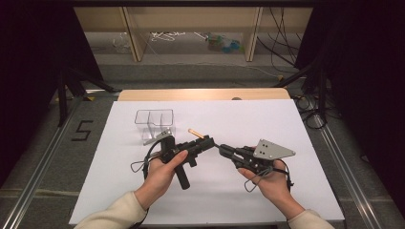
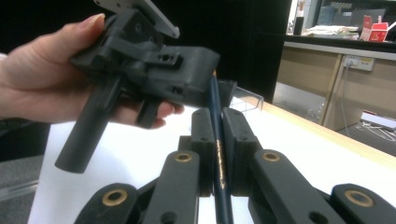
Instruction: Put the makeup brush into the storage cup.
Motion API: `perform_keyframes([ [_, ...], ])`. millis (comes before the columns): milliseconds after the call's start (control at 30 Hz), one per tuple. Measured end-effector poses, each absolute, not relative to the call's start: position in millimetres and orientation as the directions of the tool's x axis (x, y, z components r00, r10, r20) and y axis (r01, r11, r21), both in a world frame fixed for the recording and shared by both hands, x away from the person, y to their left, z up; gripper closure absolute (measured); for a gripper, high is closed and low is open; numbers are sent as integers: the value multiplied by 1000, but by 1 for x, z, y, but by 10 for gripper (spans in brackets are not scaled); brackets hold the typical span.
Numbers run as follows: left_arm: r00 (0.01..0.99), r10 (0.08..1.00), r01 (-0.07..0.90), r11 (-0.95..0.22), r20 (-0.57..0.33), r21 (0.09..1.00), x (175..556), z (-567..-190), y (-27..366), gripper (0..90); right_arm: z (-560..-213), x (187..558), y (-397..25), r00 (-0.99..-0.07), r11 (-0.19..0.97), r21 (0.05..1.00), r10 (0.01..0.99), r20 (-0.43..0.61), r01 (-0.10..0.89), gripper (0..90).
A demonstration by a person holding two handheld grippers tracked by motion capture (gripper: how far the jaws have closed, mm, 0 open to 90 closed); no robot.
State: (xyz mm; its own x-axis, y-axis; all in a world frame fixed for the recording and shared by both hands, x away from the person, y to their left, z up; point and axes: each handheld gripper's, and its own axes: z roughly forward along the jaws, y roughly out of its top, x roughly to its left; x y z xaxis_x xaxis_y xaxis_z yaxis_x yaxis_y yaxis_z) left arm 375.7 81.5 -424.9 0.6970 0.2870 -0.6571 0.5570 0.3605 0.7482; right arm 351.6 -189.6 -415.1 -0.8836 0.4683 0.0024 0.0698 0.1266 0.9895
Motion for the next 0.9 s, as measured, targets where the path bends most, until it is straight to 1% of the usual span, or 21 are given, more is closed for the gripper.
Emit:
perform_keyframes([
  [33, 697, 281, 556, 369, -660, 745, 376, -425, 82, 692, -416, 352, -188, -880, 149, 988, 473, -35, 41, 844],
  [67, 698, 285, 552, 371, -657, 747, 376, -425, 83, 730, -417, 352, -187, -880, 164, 986, 472, -49, 33, 844],
  [100, 700, 288, 544, 378, -653, 750, 375, -425, 84, 730, -417, 352, -187, -880, 164, 986, 472, -49, 33, 844],
  [133, 699, 287, 545, 379, -655, 748, 375, -424, 84, 776, -417, 351, -186, -881, 180, 983, 470, -48, 43, 844],
  [167, 718, 291, 529, 361, -632, 768, 374, -423, 84, 812, -420, 350, -183, -878, 186, 982, 475, -54, 41, 843],
  [200, 718, 291, 529, 361, -632, 768, 374, -423, 84, 826, -420, 350, -182, -881, 204, 978, 468, -65, 37, 842],
  [233, 732, 303, 512, 345, -610, 787, 373, -422, 83, 826, -420, 350, -182, -881, 204, 978, 468, -65, 37, 842],
  [300, 768, 347, 456, 294, -538, 840, 371, -417, 83, 828, -421, 351, -180, -884, 221, 973, 464, -48, 63, 768],
  [333, 768, 347, 456, 294, -538, 840, 371, -417, 83, 828, -421, 351, -180, -883, 217, 972, 468, -26, 87, 721],
  [367, 775, 364, 439, 278, -516, 855, 370, -414, 84, 828, -421, 351, -180, -883, 217, 972, 468, -26, 87, 721],
  [400, 787, 409, 395, 242, -463, 886, 369, -410, 85, 828, -422, 352, -179, -880, 212, 971, 474, -4, 110, 613],
  [433, 787, 409, 395, 242, -463, 886, 369, -410, 85, 829, -422, 352, -179, -880, 212, 971, 474, -4, 110, 613],
  [467, 794, 445, 358, 206, -413, 911, 367, -406, 85, 829, -423, 352, -179, -872, 218, 967, 489, 9, 132, 529],
  [500, 811, 448, 328, 184, -376, 927, 368, -405, 85, 829, -424, 353, -178, -872, 212, 968, 489, 13, 133, 491],
  [567, 813, 465, 311, 163, -351, 936, 366, -403, 85, 829, -424, 354, -178, -875, 224, 962, 482, 32, 158, 433],
  [600, 813, 465, 311, 163, -351, 936, 366, -403, 85, 829, -424, 354, -178, -875, 224, 962, 482, 32, 158, 433],
  [633, 815, 477, 297, 145, -330, 944, 365, -403, 85, 829, -425, 354, -177, -869, 216, 961, 492, 46, 174, 373],
  [667, 821, 483, 277, 128, -304, 952, 365, -402, 85, 829, -425, 354, -177, -869, 216, 961, 492, 46, 174, 373],
  [700, 821, 501, 257, 101, -273, 961, 364, -401, 84, 829, -425, 354, -177, -872, 220, 959, 486, 53, 181, 335],
  [833, 821, 525, 225, 64, -224, 972, 362, -398, 85, 829, -425, 354, -177, -874, 216, 959, 483, 56, 181, 295],
  [900, 822, 541, 195, 30, -180, 980, 362, -397, 87, 829, -425, 354, -178, -874, 217, 959, 484, 55, 180, 277],
])
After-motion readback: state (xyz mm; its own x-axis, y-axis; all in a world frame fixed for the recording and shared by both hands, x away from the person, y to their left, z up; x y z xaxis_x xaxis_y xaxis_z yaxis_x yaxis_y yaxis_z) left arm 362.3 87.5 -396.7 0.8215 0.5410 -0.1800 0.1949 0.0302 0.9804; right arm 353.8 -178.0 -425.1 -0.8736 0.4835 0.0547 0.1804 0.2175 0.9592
